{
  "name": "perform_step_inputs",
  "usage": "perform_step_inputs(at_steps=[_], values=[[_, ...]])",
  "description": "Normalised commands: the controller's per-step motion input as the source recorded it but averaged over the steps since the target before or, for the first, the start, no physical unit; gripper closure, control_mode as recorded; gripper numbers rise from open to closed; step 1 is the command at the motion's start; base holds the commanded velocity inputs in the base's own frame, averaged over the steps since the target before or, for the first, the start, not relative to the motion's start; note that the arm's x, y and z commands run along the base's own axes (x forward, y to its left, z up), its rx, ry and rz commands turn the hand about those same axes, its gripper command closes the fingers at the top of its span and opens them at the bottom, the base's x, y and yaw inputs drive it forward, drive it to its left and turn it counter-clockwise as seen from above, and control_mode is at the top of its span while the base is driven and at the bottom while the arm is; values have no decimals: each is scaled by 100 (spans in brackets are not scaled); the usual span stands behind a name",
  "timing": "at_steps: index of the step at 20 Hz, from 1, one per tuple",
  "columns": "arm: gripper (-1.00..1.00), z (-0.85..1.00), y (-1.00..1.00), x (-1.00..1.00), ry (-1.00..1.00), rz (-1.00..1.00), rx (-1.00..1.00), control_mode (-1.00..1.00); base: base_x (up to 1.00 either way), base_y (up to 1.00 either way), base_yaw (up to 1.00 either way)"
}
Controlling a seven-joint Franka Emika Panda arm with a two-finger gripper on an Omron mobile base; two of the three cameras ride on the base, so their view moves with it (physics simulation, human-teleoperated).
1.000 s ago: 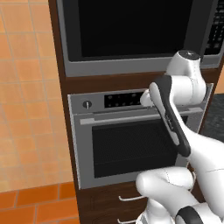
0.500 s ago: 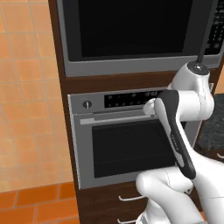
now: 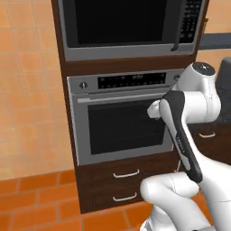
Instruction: Navigate to the coffee machine.
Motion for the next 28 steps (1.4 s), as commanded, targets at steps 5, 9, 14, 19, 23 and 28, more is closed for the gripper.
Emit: perform_step_inputs(at_steps=[5, 9, 14, 19, 23, 28], values=[[-100, 0, 0, 0, 0, 0, 0, 100, -44, 17, -66], [-100, 0, 0, 0, 0, 0, 0, 100, -2, -24, -81], [-100, 0, 0, 0, 0, 0, 0, 100, 22, -78, -69], [-100, 0, 0, 0, 0, 0, 0, 100, 70, -40, -60], [-100, 0, 0, 0, 0, 0, 0, 100, 92, 4, -64], [-100, 0, 0, 0, 0, 0, 0, 100, 76, 10, -68]])
